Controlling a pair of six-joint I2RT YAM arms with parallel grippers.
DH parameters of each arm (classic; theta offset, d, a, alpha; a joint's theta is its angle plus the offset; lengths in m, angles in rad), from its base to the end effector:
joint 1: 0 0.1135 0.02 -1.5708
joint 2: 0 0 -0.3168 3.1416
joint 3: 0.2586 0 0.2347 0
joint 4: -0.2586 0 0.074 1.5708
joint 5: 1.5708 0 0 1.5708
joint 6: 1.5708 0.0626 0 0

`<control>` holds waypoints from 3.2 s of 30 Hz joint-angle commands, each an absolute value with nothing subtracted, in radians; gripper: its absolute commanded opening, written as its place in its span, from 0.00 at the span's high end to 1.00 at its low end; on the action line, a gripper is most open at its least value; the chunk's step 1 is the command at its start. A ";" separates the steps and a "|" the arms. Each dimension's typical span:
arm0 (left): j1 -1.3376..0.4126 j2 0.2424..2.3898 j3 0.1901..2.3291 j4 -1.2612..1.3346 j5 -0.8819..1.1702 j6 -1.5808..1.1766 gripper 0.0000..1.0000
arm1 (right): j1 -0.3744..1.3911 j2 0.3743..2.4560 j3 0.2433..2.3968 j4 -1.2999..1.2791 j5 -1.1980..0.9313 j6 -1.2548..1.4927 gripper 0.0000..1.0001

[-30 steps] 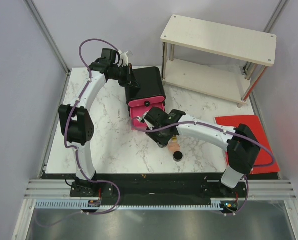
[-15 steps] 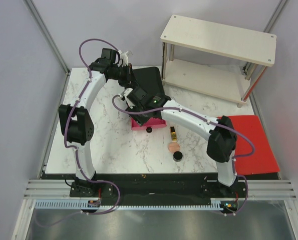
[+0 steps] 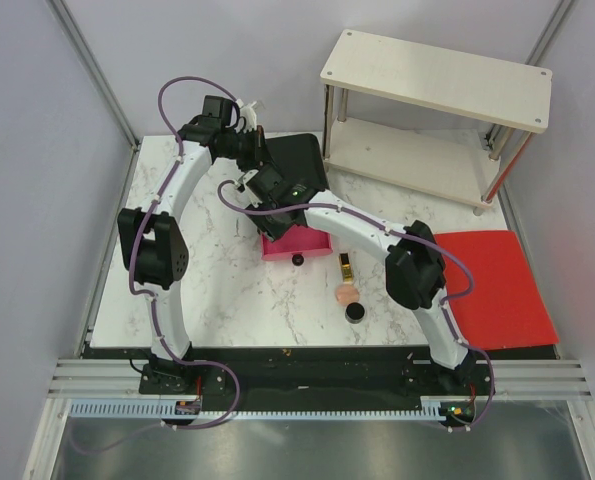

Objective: Organize the makeup

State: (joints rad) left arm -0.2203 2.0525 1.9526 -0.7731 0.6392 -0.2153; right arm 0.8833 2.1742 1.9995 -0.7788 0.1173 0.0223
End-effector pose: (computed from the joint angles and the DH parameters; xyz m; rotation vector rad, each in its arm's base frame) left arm 0.4586 -0.1410 0.3361 0.2981 2.4245 -0.9743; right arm 0.3309 0.3914 0.2830 -1.0121 2.3174 0.2192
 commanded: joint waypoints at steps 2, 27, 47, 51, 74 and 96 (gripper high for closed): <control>-0.221 2.181 1.867 -1.003 0.439 -0.126 0.91 | 0.881 2.175 1.991 -0.755 0.101 0.038 0.80; -0.221 2.186 1.885 -1.005 0.436 -0.126 0.91 | 0.848 1.959 1.852 -0.729 0.218 0.038 0.28; -0.219 2.204 1.891 -1.012 0.437 -0.118 0.91 | 0.807 1.512 1.111 -0.793 0.022 0.190 0.30; -0.219 2.207 1.893 -1.014 0.434 -0.115 0.91 | 0.811 1.519 1.054 -0.778 0.014 0.209 0.29; -0.219 2.218 1.881 -1.017 0.431 -0.109 0.91 | 0.816 1.666 1.054 -0.824 -0.078 0.205 0.40; -0.219 2.230 1.890 -1.017 0.449 -0.107 0.91 | 0.853 1.694 1.005 -0.824 -0.020 0.314 0.72</control>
